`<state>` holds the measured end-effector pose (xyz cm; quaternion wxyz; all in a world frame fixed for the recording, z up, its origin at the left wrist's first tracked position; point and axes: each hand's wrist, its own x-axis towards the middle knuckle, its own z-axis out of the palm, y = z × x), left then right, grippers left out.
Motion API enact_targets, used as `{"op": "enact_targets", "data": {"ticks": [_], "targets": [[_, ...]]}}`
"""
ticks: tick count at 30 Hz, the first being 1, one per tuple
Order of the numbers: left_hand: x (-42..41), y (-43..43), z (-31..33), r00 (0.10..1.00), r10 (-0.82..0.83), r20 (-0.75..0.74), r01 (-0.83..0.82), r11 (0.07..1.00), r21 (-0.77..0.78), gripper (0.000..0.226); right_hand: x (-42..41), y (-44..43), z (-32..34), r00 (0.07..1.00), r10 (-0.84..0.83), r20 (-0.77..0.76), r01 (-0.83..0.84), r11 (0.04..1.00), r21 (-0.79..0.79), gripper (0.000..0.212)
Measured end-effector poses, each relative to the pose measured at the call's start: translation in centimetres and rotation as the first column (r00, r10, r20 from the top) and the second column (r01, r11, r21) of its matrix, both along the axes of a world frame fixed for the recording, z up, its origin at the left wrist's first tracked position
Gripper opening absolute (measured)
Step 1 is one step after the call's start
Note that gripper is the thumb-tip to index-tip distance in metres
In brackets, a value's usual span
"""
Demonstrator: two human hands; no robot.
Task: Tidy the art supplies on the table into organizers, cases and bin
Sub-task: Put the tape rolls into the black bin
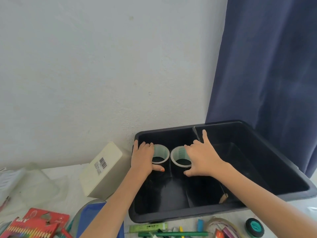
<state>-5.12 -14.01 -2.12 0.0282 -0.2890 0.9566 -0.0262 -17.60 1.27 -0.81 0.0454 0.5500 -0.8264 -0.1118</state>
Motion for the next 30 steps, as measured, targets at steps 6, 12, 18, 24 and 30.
{"op": "enact_targets", "data": {"ticks": [6, 12, 18, 24, 30], "targets": [[-0.2, -0.3, -0.5, 0.999, 0.004, 0.035, -0.003, 0.999, -0.033, 0.1, -0.3, -2.0, 0.2, 1.0, -0.014, -0.008, 0.014, 1.0, 0.019, 0.049], [-1.1, -0.3, -1.3, 1.0, -0.022, -0.013, 0.021, 0.999, -0.033, 0.054, -0.5, -2.8, 0.6, 0.999, -0.014, -0.033, 0.017, 0.997, 0.071, 0.05], [-0.9, 0.1, -2.1, 0.999, -0.032, 0.017, 0.033, 0.998, -0.048, 0.036, -0.5, -3.6, -0.2, 0.998, -0.058, -0.005, 0.058, 0.998, -0.012, 0.01], [-0.8, 1.1, -1.8, 0.999, -0.032, 0.035, 0.033, 0.999, -0.015, 0.028, 0.2, -4.0, -0.7, 0.998, -0.061, 0.017, 0.062, 0.997, -0.039, 0.01], [-0.9, 1.9, -1.0, 0.998, -0.038, 0.051, 0.037, 0.999, 0.003, 0.022, 0.7, -3.4, -0.9, 0.983, -0.097, 0.155, 0.109, 0.991, -0.074, 0.033]]}}
